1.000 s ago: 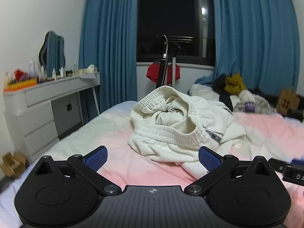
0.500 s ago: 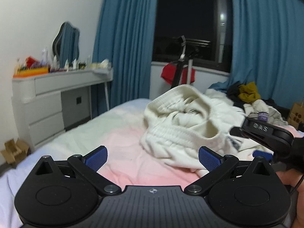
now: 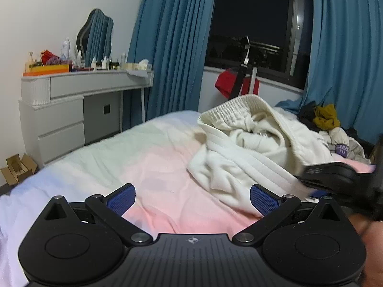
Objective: Fold clothes
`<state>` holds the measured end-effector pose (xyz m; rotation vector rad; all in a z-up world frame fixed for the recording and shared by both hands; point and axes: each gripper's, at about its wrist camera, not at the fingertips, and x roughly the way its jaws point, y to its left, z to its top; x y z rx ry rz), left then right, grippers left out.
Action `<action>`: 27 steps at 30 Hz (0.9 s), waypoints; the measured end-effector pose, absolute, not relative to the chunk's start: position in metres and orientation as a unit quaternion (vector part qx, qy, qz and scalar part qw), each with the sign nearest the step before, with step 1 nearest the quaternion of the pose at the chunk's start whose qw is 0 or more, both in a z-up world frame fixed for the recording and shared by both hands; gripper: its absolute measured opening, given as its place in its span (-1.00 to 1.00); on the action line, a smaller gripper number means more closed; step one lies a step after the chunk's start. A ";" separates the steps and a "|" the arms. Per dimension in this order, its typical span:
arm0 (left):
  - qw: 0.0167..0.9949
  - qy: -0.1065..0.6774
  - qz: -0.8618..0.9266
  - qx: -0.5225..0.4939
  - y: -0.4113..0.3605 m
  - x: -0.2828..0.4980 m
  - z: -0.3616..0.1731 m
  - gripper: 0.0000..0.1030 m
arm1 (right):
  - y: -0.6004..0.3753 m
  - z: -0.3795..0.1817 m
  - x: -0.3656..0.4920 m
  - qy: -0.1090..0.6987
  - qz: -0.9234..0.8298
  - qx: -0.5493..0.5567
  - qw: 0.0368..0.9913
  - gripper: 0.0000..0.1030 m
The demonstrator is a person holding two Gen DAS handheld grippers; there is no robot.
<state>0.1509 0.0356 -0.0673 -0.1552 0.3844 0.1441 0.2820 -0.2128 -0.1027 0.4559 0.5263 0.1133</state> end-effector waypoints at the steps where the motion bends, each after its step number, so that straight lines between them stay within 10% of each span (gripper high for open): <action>1: 0.977 0.184 0.072 -0.079 0.037 0.149 -0.065 0.99 | -0.217 -0.099 0.277 0.255 0.055 0.227 0.938 -0.56; 16: 0.984 0.173 -0.004 -0.051 0.037 0.109 -0.048 0.99 | -0.282 0.003 0.139 0.216 0.060 0.155 0.962 -0.78; 27: 0.982 0.157 -0.040 0.101 -0.017 0.080 -0.062 0.99 | -0.328 -0.070 0.069 0.298 0.006 0.217 0.930 -0.79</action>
